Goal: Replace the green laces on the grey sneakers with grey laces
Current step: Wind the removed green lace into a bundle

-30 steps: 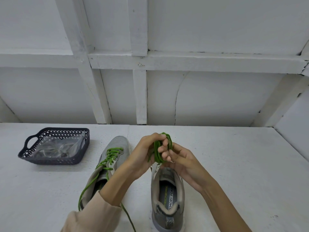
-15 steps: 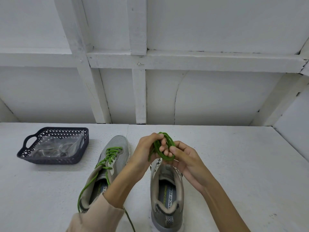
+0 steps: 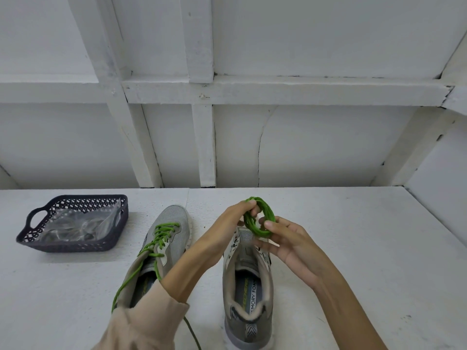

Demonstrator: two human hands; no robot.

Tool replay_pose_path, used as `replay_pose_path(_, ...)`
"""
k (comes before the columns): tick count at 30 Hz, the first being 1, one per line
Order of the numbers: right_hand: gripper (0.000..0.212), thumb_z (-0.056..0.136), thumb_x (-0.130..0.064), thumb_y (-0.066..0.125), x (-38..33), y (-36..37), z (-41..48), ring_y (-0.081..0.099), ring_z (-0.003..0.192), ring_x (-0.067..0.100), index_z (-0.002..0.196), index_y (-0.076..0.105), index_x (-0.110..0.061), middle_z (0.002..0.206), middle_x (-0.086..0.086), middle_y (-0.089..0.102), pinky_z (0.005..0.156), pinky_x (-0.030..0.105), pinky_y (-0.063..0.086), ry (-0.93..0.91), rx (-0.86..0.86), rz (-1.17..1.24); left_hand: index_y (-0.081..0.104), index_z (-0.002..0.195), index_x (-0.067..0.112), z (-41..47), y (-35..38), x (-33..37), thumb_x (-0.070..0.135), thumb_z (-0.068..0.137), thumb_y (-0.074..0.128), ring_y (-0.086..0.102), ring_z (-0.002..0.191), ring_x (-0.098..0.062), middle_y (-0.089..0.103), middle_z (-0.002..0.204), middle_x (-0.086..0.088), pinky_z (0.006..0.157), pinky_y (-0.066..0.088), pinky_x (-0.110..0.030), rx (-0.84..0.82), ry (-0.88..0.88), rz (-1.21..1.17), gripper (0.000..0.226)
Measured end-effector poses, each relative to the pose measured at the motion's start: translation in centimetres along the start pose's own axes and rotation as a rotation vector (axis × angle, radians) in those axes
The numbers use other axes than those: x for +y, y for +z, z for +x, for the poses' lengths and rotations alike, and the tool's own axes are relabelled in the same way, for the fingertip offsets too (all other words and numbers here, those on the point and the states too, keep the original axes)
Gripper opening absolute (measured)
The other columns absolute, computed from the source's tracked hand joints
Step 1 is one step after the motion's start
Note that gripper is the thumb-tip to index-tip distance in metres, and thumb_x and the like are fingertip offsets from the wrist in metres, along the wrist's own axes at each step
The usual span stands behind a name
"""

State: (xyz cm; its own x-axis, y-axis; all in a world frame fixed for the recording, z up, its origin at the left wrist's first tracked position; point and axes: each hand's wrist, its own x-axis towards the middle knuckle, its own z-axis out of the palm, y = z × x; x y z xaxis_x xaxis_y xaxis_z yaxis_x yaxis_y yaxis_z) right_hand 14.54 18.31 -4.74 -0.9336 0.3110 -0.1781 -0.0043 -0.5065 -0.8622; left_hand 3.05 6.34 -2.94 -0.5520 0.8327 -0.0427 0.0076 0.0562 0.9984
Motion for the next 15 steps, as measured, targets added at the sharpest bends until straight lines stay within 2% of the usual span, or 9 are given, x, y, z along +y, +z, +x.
replay_pose_path(3, 0.037, 0.085, -0.011, 0.062, -0.3, -0.7, -0.3, 0.062, 0.113, 0.030, 0.115, 0.061, 0.010, 0.118, 0.023, 0.066, 0.098, 0.044, 0.052, -0.045, 0.061, 0.062, 0.051, 0.069, 0.026, 1.1, 0.1, -0.1, 0.047, 0.091, 0.041, 0.052, 0.088, -0.013, 0.056, 0.082, 0.006, 0.091, 0.039, -0.036, -0.052, -0.008, 0.003, 0.032)
replay_pose_path(6, 0.033, 0.082, -0.017, 0.064, -0.6, -1.7, -0.7, 0.059, 0.119, 0.029, 0.110, 0.066, 0.001, 0.119, 0.019, 0.067, 0.101, 0.046, 0.049, -0.110, 0.169, 0.010, 0.055, 0.074, 0.023, 2.7, 0.8, -0.1, 0.043, 0.097, 0.042, 0.053, 0.085, -0.010, 0.057, 0.084, 0.006, 0.086, 0.040, -0.032, -0.086, -0.037, 0.016, 0.033)
replay_pose_path(8, 0.036, 0.080, -0.022, 0.066, -0.8, -2.6, -0.9, 0.058, 0.121, 0.027, 0.111, 0.067, -0.002, 0.120, 0.016, 0.066, 0.104, 0.046, 0.046, -0.139, 0.254, -0.060, 0.057, 0.080, 0.020, 3.8, 1.6, -0.1, 0.039, 0.102, 0.041, 0.056, 0.081, -0.006, 0.059, 0.083, 0.008, 0.083, 0.043, -0.030, -0.110, -0.072, 0.034, 0.033)
replay_pose_path(10, 0.042, 0.081, -0.025, 0.066, -0.9, -3.5, -1.1, 0.059, 0.120, 0.027, 0.116, 0.065, -0.001, 0.123, 0.017, 0.065, 0.104, 0.046, 0.046, -0.155, 0.288, -0.060, 0.060, 0.082, 0.020, 4.7, 2.4, -0.1, 0.042, 0.099, 0.044, 0.060, 0.081, -0.008, 0.062, 0.082, 0.008, 0.082, 0.045, -0.029, -0.133, -0.104, 0.040, 0.032)
replay_pose_path(12, 0.041, 0.087, -0.021, 0.063, -0.9, -4.4, -1.5, 0.063, 0.115, 0.030, 0.119, 0.060, 0.003, 0.120, 0.018, 0.066, 0.099, 0.046, 0.050, -0.152, 0.295, -0.008, 0.059, 0.081, 0.018, 5.5, 3.4, -0.1, 0.037, 0.101, 0.043, 0.061, 0.079, -0.009, 0.064, 0.079, 0.006, 0.078, 0.046, -0.026, -0.191, -0.120, 0.013, 0.032)
replay_pose_path(15, 0.025, 0.092, -0.014, 0.059, -1.2, -5.6, -2.6, 0.068, 0.102, 0.032, 0.111, 0.062, 0.002, 0.109, 0.021, 0.070, 0.081, 0.039, 0.059, -0.162, 0.341, 0.027, 0.055, 0.082, 0.017, 6.5, 5.1, 0.3, 0.029, 0.105, 0.038, 0.056, 0.077, -0.010, 0.059, 0.081, 0.003, 0.075, 0.046, -0.022, -0.273, -0.156, -0.005, 0.031)
